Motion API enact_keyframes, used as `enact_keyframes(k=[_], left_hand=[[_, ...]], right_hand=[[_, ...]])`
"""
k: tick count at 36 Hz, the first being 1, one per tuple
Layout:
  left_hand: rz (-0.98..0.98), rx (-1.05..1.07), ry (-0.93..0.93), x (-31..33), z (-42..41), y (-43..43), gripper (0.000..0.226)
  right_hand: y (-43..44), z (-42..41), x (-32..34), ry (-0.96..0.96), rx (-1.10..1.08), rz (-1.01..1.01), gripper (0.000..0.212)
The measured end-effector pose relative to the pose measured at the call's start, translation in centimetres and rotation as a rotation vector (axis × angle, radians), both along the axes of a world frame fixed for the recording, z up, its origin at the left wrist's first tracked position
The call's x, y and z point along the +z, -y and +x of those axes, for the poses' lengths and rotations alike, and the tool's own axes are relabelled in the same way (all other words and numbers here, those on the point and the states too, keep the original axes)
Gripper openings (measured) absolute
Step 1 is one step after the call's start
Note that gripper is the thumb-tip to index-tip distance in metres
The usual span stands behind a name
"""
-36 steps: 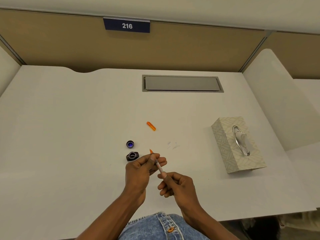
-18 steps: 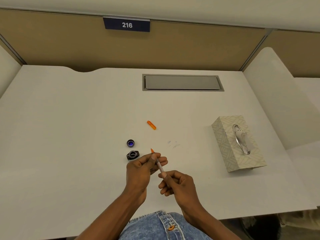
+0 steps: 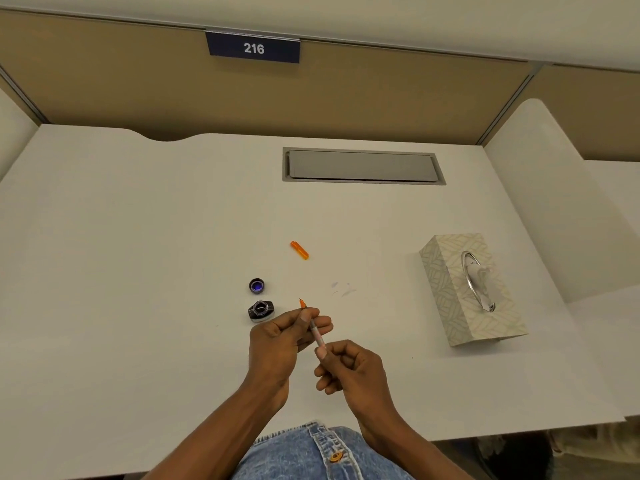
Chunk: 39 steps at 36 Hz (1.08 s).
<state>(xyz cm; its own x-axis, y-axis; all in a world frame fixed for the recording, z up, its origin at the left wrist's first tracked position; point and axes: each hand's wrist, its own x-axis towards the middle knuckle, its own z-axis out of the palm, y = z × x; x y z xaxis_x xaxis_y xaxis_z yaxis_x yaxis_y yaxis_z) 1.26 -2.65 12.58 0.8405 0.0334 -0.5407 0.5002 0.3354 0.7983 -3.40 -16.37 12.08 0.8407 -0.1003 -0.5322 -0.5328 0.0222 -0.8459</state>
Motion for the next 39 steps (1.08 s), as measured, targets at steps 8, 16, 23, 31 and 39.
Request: enact_keyframes(k=[8,16,23,31,39], left_hand=[[0.004,-0.005,-0.005,0.11,-0.02,0.13,0.019],[-0.004,-0.006,-0.014,0.13,0.14,0.3,0.019],[0.0,-0.003,-0.016,0.11,0.23,0.21,0.019],[-0.001,0.002,-0.016,0.06,0.44,0.07,0.018],[0.004,-0.001,-0.018,0.03,0.47,-0.09,0.019]], right_hand=[[-0.01,-0.05,0.05,0.008,-0.002,0.006,0.023],[-0.04,0.18,0.03,0.0,-0.013,0.014,0.019],[0.09,0.14,-0.01,0.024,-0.003,0.005,0.022],[0.08,0.26,-0.29,-0.001,-0.013,0.016,0.017],[0.02,0.29,-0.62,0.01,-0.001,0.012,0.016]])
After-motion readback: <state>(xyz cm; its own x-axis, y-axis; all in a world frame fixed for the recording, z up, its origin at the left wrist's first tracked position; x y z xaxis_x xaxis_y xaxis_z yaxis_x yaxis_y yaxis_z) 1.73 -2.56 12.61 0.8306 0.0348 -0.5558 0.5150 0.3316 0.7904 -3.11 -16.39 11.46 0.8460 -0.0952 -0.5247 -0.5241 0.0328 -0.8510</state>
